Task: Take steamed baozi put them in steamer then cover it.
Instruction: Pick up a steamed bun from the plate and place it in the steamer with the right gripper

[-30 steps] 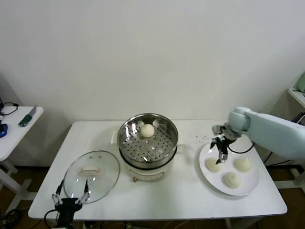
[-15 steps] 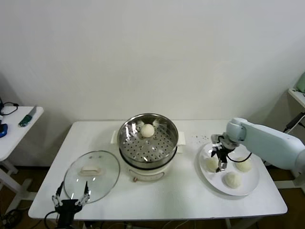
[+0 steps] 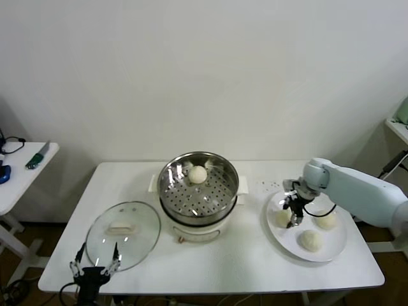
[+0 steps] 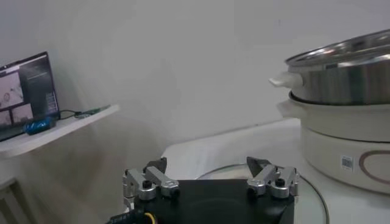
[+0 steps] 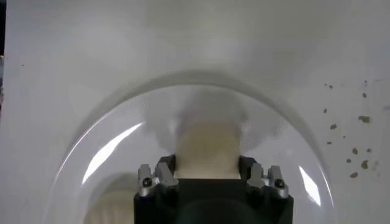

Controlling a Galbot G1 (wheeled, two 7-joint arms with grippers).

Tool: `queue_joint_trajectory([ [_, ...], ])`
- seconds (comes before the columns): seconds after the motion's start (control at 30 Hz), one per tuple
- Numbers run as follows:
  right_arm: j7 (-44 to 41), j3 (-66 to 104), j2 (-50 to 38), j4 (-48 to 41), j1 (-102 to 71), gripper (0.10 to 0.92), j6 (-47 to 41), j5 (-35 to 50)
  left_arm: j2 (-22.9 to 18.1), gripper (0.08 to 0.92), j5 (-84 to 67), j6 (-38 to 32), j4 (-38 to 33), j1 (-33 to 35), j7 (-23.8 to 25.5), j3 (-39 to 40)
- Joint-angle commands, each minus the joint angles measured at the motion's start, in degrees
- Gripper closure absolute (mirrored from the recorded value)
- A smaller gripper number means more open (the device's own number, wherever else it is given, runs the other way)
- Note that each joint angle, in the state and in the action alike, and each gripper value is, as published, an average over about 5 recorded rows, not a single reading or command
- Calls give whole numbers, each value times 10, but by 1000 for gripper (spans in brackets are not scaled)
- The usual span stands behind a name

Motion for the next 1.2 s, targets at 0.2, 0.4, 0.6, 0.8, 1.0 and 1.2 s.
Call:
queue_joint_trajectory([
  [0.2,-8,-113,0,30,183,370,0,126,-1,177,2,0,-7,5,0,5],
  [0.4,-13,-213,63,29,342,364,-1,245,-1,177,4,1,-15,7,1,11],
  [0.6,-11,-244,154,0,411,363,-18,349,-1,177,11,2,-21,17,2,15],
  [0.8,-17,-254,267,-31,421,364,-21,393,1,177,12,-14,-34,28,14,23],
  [1.0,-5,-254,340,-37,397,364,-37,424,1,177,31,-5,-44,28,8,26],
  [1.2,6,-276,385,-35,364,364,-41,423,2,177,34,-6,-47,30,7,24],
])
